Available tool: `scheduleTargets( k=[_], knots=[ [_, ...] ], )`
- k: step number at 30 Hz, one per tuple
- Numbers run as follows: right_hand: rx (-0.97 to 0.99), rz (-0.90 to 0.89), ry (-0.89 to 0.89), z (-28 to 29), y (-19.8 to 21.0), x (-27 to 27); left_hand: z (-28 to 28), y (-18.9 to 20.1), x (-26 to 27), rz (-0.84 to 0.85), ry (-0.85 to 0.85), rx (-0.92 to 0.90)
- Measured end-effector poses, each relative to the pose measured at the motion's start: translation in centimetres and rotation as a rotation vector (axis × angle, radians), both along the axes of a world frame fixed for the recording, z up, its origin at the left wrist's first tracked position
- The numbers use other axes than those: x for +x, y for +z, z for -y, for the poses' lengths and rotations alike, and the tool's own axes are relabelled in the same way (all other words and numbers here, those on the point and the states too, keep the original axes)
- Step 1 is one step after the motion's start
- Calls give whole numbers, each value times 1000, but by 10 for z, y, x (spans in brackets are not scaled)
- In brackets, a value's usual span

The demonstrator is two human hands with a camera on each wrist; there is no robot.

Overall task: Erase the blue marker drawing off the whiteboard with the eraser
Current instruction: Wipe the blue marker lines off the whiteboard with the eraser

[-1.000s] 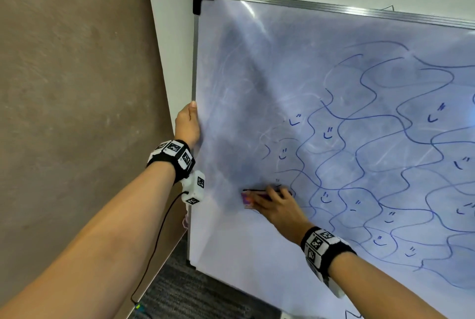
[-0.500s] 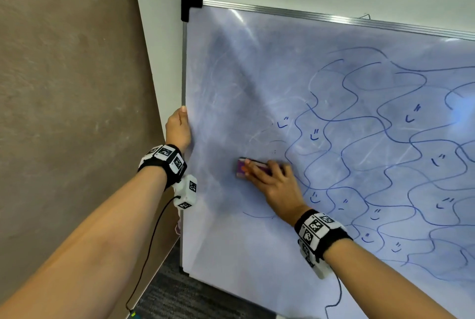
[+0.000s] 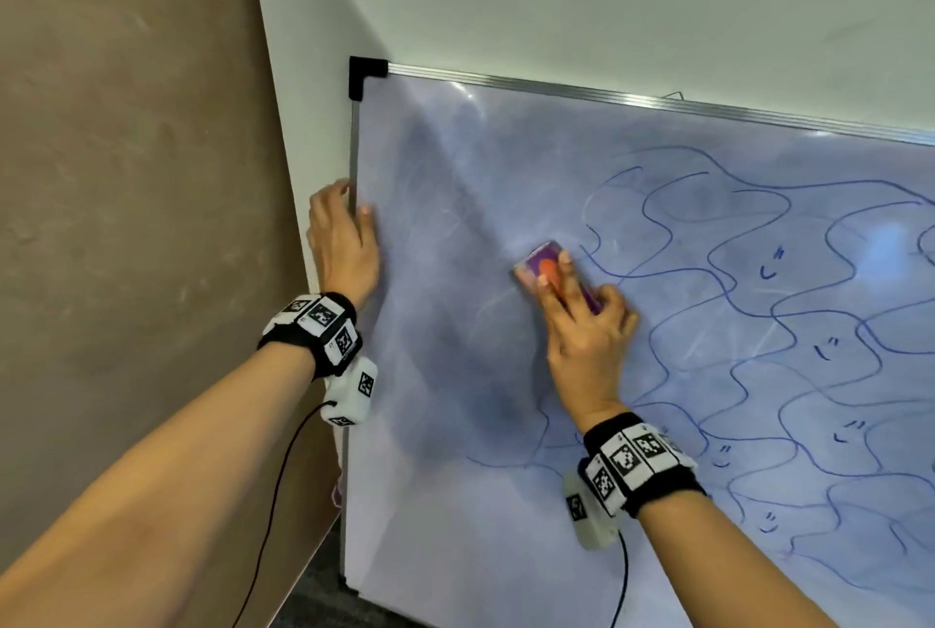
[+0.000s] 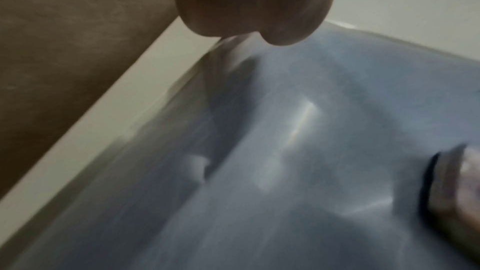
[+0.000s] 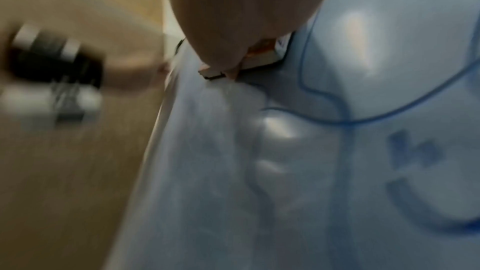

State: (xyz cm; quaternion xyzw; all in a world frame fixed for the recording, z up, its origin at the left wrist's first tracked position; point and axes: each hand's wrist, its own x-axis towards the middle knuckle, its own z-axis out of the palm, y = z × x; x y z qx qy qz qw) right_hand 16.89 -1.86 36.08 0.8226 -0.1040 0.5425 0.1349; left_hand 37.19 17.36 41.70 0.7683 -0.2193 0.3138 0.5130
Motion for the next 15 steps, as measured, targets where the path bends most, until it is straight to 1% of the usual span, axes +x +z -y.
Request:
scheduleTargets(
  k=[3,5,8,10,13,15],
  knots=[
    [-198,-177,87,5,-7,-3,20,36,-17,158,-9,81],
    [-222,-214,86,16,3,-6,31,54,-26,270,-27,154],
    [-121,-96,-3,29,35,-12,48,77,-37,413,-118,208],
    [-54,25,-37,38,54,-14,59,89,-41,445,-143,274],
    [19,134,-106,33,60,-8,76,100,-47,437,-163,344],
    [-8,101,-92,25,53,-4,86,103,-51,451,-158,373]
  ],
)
